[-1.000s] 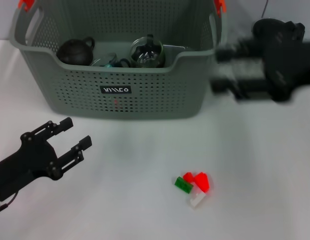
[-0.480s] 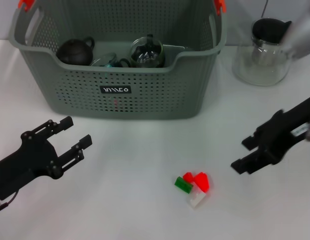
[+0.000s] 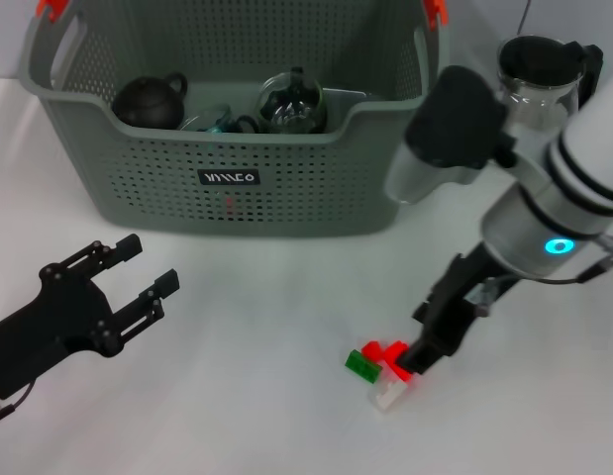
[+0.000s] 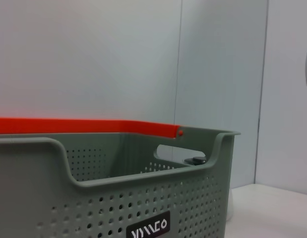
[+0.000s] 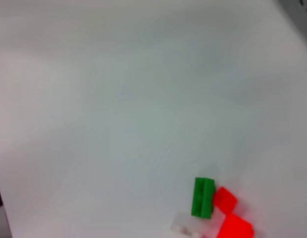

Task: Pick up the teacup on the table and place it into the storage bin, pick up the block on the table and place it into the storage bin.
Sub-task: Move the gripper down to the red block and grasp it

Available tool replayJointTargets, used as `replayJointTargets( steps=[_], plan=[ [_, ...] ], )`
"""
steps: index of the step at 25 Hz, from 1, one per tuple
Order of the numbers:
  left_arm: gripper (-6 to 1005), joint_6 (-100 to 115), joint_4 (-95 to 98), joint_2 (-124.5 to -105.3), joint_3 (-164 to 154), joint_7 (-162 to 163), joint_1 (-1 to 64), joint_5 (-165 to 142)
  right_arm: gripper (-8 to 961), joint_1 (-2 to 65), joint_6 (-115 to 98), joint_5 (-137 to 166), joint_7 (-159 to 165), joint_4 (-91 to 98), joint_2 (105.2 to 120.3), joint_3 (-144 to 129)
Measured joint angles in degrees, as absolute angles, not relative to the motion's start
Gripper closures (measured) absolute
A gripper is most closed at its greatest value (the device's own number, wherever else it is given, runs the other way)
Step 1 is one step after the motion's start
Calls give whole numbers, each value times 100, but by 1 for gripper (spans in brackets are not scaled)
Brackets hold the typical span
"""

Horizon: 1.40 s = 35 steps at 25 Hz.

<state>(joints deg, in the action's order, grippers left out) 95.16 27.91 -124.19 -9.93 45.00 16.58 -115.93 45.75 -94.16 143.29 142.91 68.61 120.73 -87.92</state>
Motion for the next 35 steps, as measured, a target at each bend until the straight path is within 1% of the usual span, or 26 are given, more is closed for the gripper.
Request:
replayJointTargets(
  steps=[9, 13, 20, 35],
  plan=[
    [371, 9444, 2733, -12419, -993, 4500, 1678, -11592, 284, 4856, -8591, 14028, 14627, 6258, 12087, -9459],
    [370, 9439, 2733, -12419, -993, 4499, 1678, -11589, 284, 4952, -8239, 14058, 14863, 5973, 12065, -9687],
    [369, 9393, 2728, -12419, -993, 4500, 1676, -11610, 285, 4957, -7970, 14408, 15026, 5913, 12057, -9782],
    [370, 9332, 2719, -12419, -993, 4500, 1661, -11628, 284, 4961, -7557, 14290, 15038, 5639, 12091, -9960]
  ],
)
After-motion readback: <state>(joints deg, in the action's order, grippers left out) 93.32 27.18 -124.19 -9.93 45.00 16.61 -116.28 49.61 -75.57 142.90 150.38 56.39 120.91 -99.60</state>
